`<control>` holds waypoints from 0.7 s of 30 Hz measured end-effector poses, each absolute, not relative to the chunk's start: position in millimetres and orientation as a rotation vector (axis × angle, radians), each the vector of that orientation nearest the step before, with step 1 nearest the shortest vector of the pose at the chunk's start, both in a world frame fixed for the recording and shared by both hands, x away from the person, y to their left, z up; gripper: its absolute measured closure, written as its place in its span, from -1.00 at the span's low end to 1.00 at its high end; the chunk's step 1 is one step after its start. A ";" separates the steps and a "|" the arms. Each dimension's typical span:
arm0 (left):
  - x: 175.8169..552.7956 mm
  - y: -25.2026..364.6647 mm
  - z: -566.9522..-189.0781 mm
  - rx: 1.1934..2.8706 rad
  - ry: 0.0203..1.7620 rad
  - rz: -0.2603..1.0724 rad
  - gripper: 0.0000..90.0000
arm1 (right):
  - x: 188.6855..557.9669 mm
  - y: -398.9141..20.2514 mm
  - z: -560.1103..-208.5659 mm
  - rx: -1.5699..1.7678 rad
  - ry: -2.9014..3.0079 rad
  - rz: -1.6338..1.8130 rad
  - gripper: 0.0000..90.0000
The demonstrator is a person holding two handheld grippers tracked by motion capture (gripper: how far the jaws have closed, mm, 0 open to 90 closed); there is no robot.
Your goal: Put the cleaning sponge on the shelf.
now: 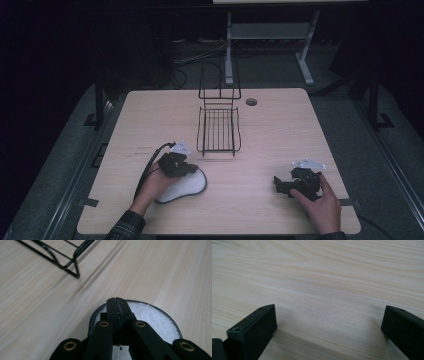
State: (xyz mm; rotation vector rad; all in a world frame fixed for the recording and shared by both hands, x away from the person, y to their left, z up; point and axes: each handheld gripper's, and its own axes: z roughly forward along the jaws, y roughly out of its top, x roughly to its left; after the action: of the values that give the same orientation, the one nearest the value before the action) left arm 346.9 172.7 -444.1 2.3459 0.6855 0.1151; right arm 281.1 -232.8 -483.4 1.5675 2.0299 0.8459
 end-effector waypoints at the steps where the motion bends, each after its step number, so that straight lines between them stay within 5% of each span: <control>1: 347.7 174.4 -443.9 2.347 0.691 0.117 0.99 | 281.2 -232.8 -483.4 1.567 2.030 0.846 -1.00; 15: 348.9 200.2 -435.6 2.256 0.769 0.155 0.98 | 281.1 -232.8 -483.4 1.567 2.030 0.846 -1.00; 21: 339.7 222.2 -429.0 2.202 0.799 0.158 0.76 | 281.1 -232.8 -483.4 1.568 2.030 0.846 -1.00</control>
State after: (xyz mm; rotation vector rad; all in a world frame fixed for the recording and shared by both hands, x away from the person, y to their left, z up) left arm 339.7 222.2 -429.0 2.2023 0.7995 0.1579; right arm 281.1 -232.8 -483.4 1.5676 2.0298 0.8463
